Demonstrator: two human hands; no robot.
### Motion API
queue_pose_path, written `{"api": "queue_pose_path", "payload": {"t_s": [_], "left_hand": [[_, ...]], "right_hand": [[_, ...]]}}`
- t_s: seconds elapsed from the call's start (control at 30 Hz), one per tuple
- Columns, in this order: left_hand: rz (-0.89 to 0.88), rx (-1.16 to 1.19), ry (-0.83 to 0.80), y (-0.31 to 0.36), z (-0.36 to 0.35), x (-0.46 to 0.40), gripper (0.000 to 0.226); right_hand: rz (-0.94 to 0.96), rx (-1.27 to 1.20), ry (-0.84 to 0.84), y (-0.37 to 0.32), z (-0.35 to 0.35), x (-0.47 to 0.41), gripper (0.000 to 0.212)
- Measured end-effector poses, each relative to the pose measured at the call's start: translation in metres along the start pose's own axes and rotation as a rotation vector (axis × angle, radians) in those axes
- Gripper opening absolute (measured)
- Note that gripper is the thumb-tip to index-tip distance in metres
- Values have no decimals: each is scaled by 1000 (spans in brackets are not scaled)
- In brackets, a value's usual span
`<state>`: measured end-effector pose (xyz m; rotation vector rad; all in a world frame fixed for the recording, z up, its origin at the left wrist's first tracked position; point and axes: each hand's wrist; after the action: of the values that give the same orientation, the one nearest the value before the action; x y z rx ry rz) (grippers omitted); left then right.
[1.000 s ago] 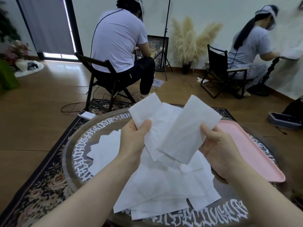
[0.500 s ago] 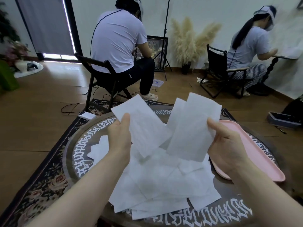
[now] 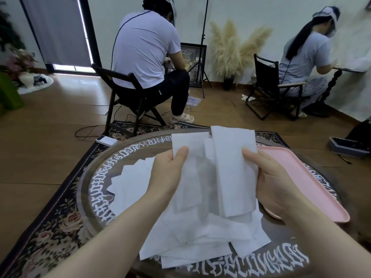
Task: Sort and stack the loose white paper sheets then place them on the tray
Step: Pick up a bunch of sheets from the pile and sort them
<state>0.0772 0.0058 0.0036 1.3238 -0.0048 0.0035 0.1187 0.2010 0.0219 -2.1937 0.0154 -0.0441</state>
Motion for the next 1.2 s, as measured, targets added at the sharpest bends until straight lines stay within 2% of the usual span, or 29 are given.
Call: {"api": "queue_pose_path", "payload": {"t_s": [0.1,0.23,0.33,0.37,0.43,0.5,0.57,0.63,0.73,0.8,1.0,1.1,1.2], "left_hand": [[-19,-51,24,0,2,0,42],[29,30,-199,3,0,6,46],[23,99,-241,3,-5,10,51],[23,127,-238,4,-6,11,44],[17,177,-229,5,-7,13,15],[25,213,-200,6,-6,12,7],[39,247,-169,6,-4,10,8],[52,275,-163,6,-2,8,9],[53,287,-168,6,0,7,10],[46,275,-169,6,-1,8,11],[42,240,-42,7,0,8,19],[73,191,-18,6,1,7,17],[91,178,-38,5,0,7,15]], "right_hand": [[-31,-45,-20,0,-1,2,51],[11,44,46,6,-2,0,46],[34,69,61,9,-2,-1,42],[42,72,61,9,-2,-1,41],[72,106,76,11,-1,-1,37],[159,192,138,11,1,-1,26],[295,243,207,6,2,-1,18],[360,198,180,-1,2,1,17],[219,69,27,-3,-1,5,25],[137,111,-4,5,-2,6,31],[310,98,150,4,-5,3,21],[324,39,79,0,-4,5,25],[254,93,12,6,-5,7,32]]}}
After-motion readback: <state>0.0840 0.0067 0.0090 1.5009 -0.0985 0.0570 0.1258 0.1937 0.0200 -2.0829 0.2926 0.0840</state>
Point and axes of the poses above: each hand's wrist, its own x-axis away from the middle knuckle, its own z-axis out of the back of the hand, y = z × x, and after that the axes turned 14 degrees about -x, right-handed
